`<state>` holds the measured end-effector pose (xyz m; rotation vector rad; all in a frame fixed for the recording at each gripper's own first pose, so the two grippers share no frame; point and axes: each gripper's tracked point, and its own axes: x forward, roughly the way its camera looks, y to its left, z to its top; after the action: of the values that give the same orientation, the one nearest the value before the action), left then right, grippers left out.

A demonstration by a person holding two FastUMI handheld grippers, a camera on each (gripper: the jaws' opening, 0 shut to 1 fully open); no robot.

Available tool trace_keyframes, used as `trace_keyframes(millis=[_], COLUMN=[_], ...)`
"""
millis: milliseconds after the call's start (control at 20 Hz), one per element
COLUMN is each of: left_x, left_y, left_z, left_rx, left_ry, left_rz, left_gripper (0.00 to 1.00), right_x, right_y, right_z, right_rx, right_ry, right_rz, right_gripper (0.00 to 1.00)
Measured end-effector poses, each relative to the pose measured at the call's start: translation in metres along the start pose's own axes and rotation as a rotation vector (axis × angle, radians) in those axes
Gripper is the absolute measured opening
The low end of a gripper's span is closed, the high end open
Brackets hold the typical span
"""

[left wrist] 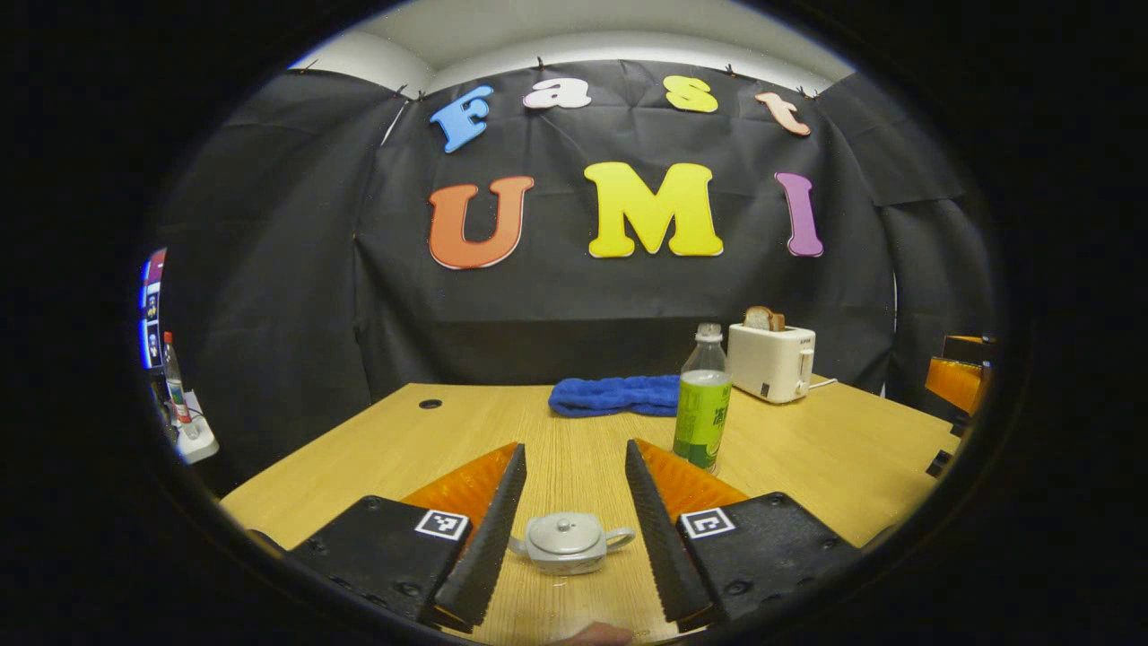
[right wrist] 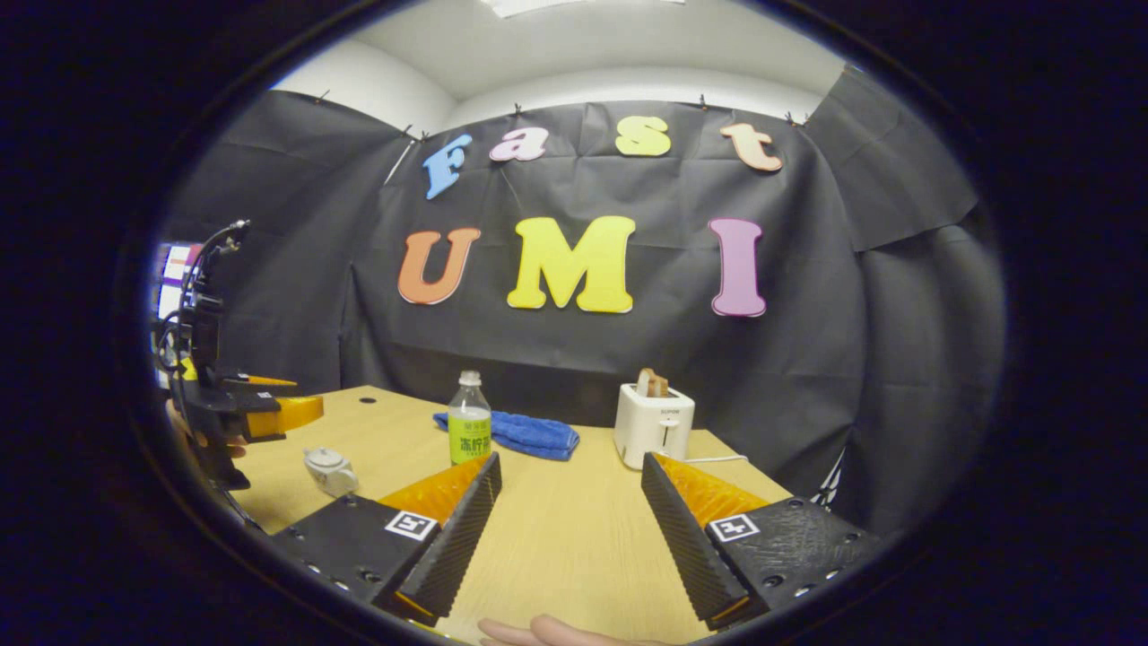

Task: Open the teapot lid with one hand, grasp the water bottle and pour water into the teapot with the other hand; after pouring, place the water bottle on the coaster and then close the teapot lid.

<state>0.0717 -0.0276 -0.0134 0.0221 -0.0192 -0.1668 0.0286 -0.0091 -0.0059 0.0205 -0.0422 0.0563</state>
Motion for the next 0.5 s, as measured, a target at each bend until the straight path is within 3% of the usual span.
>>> trace_keyframes(millis=[150, 200, 500], left_x=[-0.034, -0.045, -0.099], left_y=[-0.003, -0.007, -0.013], left_z=[0.028, 0.032, 0.034], left_rx=[0.012, 0.008, -0.075], left_ry=[-0.041, -0.042, 0.01], left_rz=[0.024, 0.02, 0.015], left_gripper=[0.92, 0.95, 0.97], right_x=[-0.017, -0.023, -0.049], right_y=[-0.004, -0.003, 0.001], right_z=[0.016, 0.02, 0.026], right_rx=[-0.003, 0.0, 0.029], right_ry=[-0.008, -0.006, 0.039], right_rz=[-0.045, -0.058, -0.09], right_gripper=[0.92, 0.92, 0.94])
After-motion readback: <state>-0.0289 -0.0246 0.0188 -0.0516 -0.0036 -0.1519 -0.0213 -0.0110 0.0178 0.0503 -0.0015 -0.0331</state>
